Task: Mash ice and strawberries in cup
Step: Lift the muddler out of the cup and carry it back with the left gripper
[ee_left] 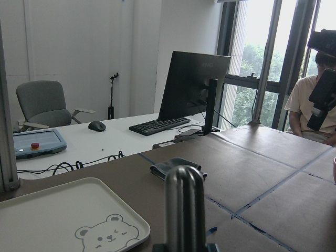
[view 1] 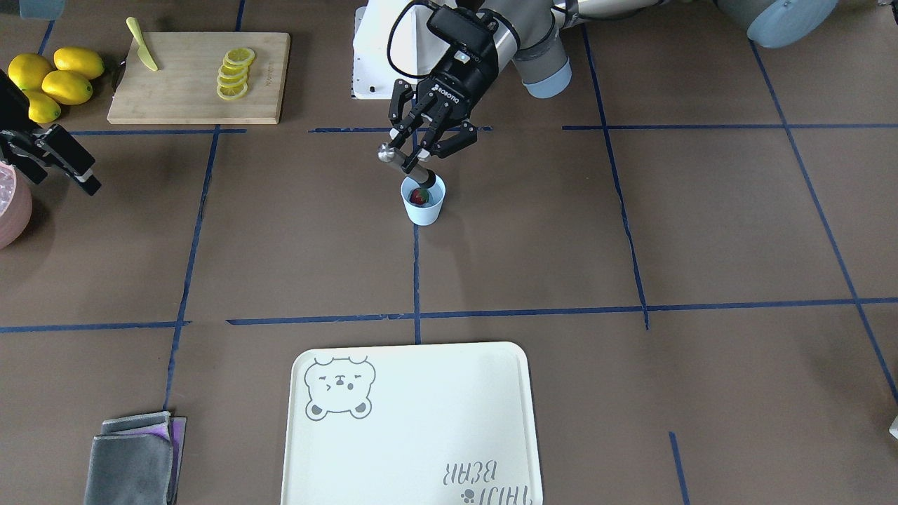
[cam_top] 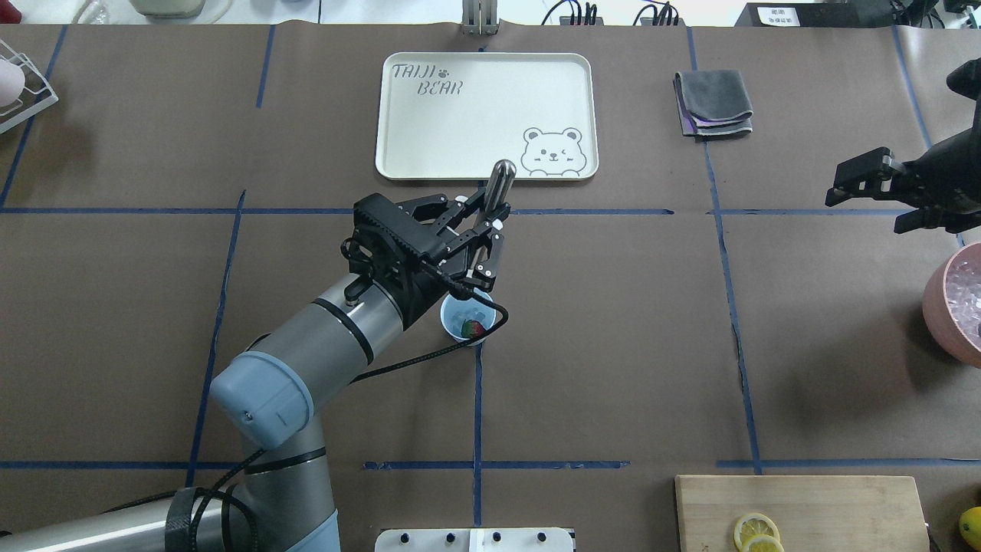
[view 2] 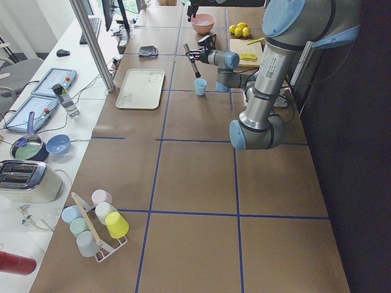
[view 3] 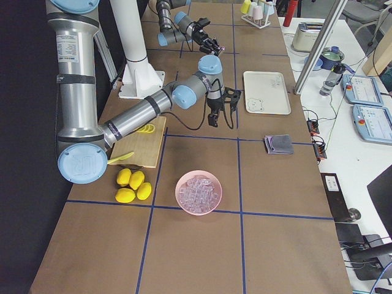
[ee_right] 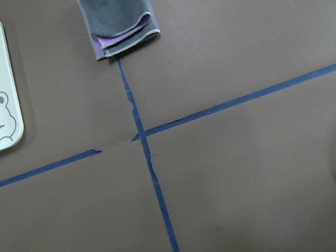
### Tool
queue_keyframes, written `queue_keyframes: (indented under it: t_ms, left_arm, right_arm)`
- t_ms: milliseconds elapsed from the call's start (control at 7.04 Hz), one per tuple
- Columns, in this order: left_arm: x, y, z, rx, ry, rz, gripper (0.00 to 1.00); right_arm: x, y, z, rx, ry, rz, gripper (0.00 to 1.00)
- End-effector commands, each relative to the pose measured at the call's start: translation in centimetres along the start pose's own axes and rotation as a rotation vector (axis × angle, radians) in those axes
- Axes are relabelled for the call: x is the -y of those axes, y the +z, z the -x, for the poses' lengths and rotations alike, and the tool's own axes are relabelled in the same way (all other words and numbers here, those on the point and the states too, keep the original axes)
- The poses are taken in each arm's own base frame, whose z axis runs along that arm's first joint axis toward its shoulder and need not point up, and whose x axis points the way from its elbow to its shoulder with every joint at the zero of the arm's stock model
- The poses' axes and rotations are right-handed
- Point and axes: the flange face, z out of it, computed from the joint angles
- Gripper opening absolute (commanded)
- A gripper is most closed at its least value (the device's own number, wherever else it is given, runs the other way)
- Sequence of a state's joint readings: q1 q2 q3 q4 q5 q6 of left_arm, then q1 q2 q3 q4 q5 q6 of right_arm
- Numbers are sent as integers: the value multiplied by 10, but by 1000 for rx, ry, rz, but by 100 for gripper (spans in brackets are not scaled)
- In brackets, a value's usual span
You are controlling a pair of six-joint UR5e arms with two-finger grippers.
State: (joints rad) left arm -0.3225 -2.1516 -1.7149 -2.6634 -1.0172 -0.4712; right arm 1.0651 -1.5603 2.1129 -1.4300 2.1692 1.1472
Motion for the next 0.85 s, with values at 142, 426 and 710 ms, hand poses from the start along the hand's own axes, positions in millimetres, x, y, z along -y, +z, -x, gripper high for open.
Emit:
queue_keyframes:
  t_ms: [142,426,710]
  left_arm:
    - [6,-3,42,172,163,211,0]
    - [-54,-14,115,250,254,421,0]
    - [-80,-51,228,320,258,622,0]
  right_arm:
    - [0,0,-2,-5,3,-2,100]
    - [1,2,-3,-8,5,-3,100]
    - [1,3,-4,-10,6,0,100]
